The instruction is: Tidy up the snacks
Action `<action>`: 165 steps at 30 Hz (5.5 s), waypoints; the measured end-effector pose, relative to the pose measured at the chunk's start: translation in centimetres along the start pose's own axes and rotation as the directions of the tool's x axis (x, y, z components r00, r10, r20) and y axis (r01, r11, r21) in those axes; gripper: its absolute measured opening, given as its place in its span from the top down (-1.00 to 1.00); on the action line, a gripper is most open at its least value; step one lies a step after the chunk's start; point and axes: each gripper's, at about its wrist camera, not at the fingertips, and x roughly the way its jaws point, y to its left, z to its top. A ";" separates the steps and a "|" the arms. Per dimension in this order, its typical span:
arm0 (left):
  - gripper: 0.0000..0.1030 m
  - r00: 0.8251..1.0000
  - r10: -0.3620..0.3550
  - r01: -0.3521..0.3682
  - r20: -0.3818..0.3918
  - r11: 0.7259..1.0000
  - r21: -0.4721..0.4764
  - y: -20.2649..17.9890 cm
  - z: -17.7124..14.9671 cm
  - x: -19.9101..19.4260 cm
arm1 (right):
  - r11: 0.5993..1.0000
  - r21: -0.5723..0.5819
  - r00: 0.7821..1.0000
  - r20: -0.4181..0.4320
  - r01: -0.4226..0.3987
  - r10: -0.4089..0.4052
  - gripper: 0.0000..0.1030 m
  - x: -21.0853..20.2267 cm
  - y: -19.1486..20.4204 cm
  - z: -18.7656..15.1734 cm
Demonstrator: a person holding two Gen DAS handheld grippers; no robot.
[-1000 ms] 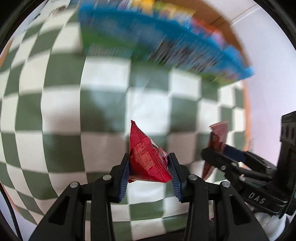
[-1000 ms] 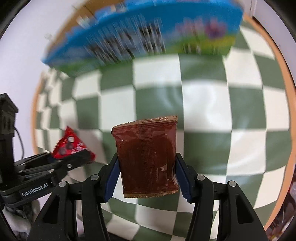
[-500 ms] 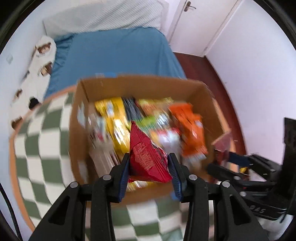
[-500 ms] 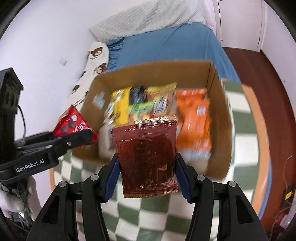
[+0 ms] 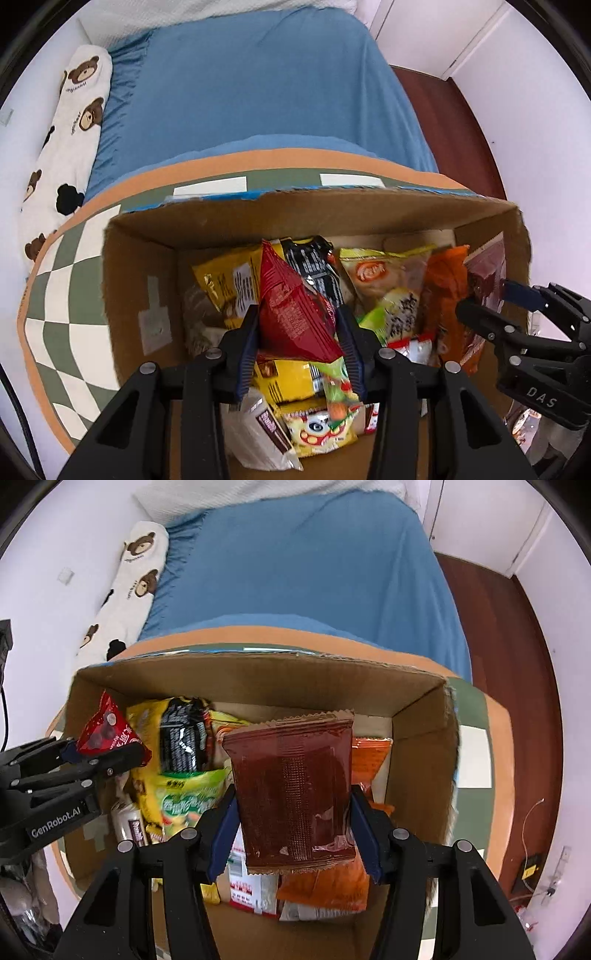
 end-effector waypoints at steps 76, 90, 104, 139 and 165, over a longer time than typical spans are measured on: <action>-1.00 0.762 0.119 -0.120 0.637 0.992 -0.042 -7.5 -38.7 -27.0 | 0.999 -0.028 0.776 0.631 0.032 -0.007 -1.00 -29.9 5.5 -41.8; -1.00 0.762 0.127 -0.107 0.635 0.992 -0.071 -7.4 -38.5 -26.3 | 0.998 -0.021 0.766 0.642 0.057 -0.030 -1.00 -29.7 5.2 -41.9; -1.00 0.795 0.164 -0.131 0.584 0.987 -0.098 -7.1 -33.6 -22.4 | 0.998 0.022 0.790 0.610 0.061 -0.062 -1.00 -25.7 3.9 -37.7; -1.00 0.846 0.199 -0.147 0.494 0.979 -0.143 -4.8 -24.6 -16.4 | 0.995 0.052 0.829 0.550 0.086 -0.101 -1.00 -19.7 1.6 -26.4; -1.00 0.829 0.215 -0.166 0.516 0.976 -0.139 -4.9 -25.6 -18.0 | 0.995 0.049 0.825 0.555 0.090 -0.102 -1.00 -20.2 1.6 -27.0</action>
